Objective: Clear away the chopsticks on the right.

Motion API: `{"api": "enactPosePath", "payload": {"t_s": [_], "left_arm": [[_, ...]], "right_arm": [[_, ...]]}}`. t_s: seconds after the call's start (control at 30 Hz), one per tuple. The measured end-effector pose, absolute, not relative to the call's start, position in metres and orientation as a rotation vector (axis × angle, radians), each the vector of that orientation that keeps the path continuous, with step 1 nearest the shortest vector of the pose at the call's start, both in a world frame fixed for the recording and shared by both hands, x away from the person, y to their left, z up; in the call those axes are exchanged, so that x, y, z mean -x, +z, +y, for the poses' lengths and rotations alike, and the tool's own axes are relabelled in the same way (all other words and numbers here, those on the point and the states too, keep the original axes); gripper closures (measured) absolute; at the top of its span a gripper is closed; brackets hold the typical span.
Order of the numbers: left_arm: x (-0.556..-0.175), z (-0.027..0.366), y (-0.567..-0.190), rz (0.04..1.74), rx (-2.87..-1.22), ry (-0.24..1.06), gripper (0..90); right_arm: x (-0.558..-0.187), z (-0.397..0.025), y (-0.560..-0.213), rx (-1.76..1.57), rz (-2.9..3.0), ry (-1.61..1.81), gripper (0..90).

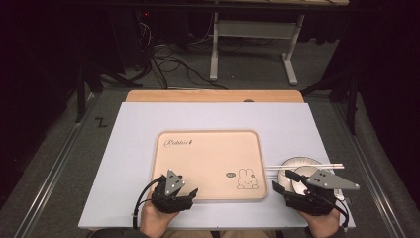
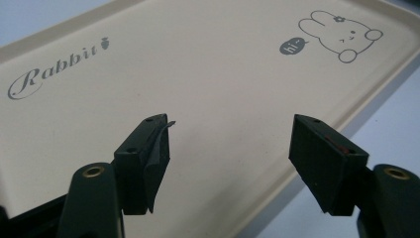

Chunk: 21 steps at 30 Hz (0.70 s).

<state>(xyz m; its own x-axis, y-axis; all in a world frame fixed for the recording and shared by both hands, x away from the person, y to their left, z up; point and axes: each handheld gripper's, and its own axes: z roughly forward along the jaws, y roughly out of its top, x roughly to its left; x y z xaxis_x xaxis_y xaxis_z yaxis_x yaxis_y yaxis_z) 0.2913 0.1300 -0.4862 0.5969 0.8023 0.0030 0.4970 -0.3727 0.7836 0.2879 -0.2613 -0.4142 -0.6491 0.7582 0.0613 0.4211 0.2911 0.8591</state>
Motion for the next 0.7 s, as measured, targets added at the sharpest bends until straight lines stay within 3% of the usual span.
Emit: {"api": "enactPosePath", "payload": {"t_s": [0.47, 0.7], "left_arm": [[-0.293, 0.13, -0.483, 1.023, -2.049, 0.503, 30.2], [-0.292, 0.131, -0.482, 1.026, -2.041, 0.533, 28.8]], "right_arm": [[-0.291, -0.294, -0.395, -1.048, 2.226, 1.23, 52.4], [-0.296, -0.32, -0.385, -1.121, 2.159, 1.194, 52.8]]}}
